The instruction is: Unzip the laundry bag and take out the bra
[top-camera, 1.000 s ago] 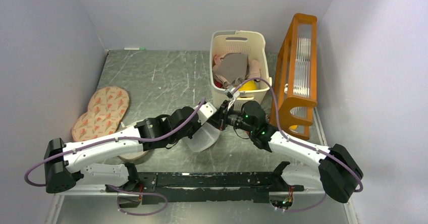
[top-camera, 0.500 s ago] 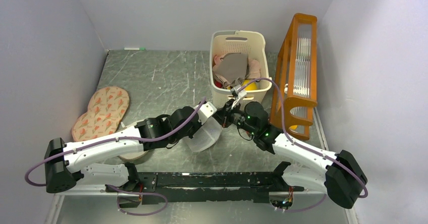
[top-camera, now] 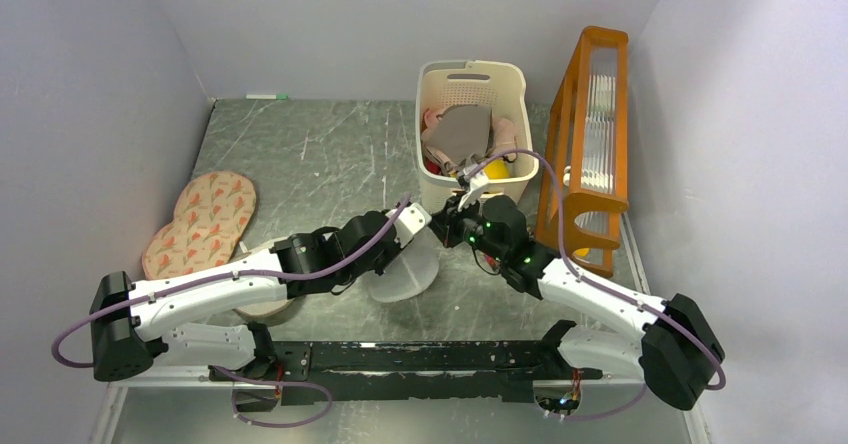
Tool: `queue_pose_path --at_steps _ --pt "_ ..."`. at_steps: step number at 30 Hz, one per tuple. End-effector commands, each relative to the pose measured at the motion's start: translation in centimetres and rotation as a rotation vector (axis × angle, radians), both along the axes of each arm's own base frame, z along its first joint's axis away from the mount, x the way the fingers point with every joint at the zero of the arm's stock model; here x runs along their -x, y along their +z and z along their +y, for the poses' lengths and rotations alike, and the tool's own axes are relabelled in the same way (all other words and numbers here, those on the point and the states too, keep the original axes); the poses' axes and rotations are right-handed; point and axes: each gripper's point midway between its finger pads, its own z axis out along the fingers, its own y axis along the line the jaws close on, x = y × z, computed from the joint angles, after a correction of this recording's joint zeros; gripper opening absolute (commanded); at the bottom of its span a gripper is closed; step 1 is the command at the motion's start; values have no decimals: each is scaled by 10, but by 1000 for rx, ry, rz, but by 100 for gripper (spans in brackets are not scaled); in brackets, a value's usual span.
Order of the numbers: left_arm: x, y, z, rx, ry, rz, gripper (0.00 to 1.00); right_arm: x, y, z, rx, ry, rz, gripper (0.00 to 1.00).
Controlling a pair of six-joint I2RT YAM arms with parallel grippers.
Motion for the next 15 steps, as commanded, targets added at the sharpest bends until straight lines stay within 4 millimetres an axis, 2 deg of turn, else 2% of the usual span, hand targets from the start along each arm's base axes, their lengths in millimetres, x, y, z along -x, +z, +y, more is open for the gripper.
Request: queue_pose_path --at_steps 1,6,9,12,15 --pt "-1 12 -5 57 9 -2 46 4 20 -1 -12 60 -88 0" --pt "14 30 -26 255 12 105 69 21 30 11 -43 180 -104 0" --pt "18 34 -30 373 121 200 76 31 33 12 -54 219 -101 0" --pt "14 29 -23 407 281 271 79 39 35 9 -66 241 -107 0" --pt "10 21 -20 364 367 300 76 45 35 7 -75 259 -116 0"
